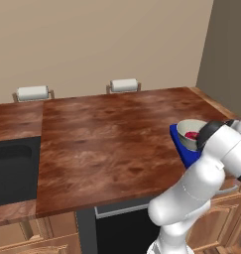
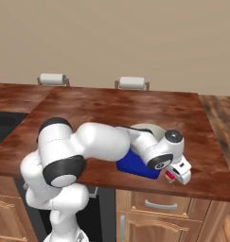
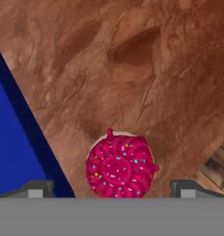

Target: Place the bowl with donut and the cupcake onto the tray.

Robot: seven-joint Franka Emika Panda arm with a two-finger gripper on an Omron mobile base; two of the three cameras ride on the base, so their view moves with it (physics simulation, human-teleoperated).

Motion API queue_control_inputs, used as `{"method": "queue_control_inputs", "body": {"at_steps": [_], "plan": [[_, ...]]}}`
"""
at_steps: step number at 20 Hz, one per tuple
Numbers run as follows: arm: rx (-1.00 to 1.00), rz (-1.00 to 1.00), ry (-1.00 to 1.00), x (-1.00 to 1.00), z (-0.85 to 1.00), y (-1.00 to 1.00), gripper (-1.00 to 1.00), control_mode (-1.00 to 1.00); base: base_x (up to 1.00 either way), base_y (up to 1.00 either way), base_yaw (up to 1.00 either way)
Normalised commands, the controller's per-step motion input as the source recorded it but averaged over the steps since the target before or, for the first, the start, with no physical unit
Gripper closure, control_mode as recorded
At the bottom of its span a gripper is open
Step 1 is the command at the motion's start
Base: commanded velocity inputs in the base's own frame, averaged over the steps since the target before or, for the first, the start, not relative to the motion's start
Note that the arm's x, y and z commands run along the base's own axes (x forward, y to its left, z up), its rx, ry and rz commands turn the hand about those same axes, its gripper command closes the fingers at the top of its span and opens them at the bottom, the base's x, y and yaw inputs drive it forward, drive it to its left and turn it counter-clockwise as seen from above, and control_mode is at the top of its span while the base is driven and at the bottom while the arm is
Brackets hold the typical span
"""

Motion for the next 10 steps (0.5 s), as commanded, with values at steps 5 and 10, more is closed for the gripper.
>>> {"method": "queue_control_inputs", "body": {"at_steps": [5, 10], "plan": [[0.00, 0.01, 0.02, 0.14, -0.26, -0.22, -1.00, -1.00, 0.00, 0.00, 0.00], [0.02, 0.00, 0.00, 0.02, -0.05, -0.16, -1.00, -1.00, 0.00, 0.00, 0.00]]}}
